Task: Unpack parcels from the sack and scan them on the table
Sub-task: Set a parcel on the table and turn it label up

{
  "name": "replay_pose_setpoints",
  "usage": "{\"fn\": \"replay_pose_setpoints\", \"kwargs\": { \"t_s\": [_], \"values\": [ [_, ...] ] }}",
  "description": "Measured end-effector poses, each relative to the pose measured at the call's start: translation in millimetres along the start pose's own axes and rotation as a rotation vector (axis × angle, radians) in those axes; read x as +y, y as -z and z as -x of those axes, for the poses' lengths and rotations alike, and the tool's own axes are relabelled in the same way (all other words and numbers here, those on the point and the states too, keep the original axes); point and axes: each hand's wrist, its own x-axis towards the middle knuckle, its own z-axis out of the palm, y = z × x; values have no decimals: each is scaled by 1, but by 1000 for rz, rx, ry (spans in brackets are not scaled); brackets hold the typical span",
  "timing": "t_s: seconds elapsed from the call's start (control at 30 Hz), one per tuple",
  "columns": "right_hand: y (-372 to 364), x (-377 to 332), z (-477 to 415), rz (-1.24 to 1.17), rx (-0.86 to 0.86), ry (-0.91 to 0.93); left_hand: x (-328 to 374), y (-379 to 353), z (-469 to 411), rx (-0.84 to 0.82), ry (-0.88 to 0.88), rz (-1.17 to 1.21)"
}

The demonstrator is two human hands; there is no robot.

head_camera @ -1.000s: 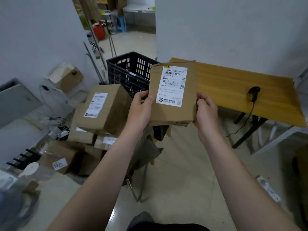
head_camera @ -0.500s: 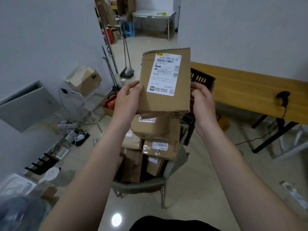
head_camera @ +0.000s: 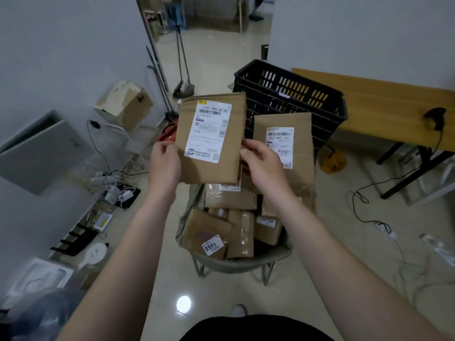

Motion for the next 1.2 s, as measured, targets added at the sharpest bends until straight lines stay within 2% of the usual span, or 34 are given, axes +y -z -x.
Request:
{"fn": "replay_pose_setpoints", "kwargs": {
  "t_s": [0.1, 0.33, 0.57, 1.2],
  "values": [
    [-12, 22, 7, 79, -13, -50, -34, 3, -5, -2, -30, -98],
    [-26, 66, 17, 92, 12, -194, -86, -2, -6, -68, 39, -178],
    [-15, 90, 21, 192, -17, -214, -110, -13, -14, -203, 76, -115],
    [1, 124, 35, 172, 10, -324, -144, -30, -10, -232, 136, -71]
  ]
}}
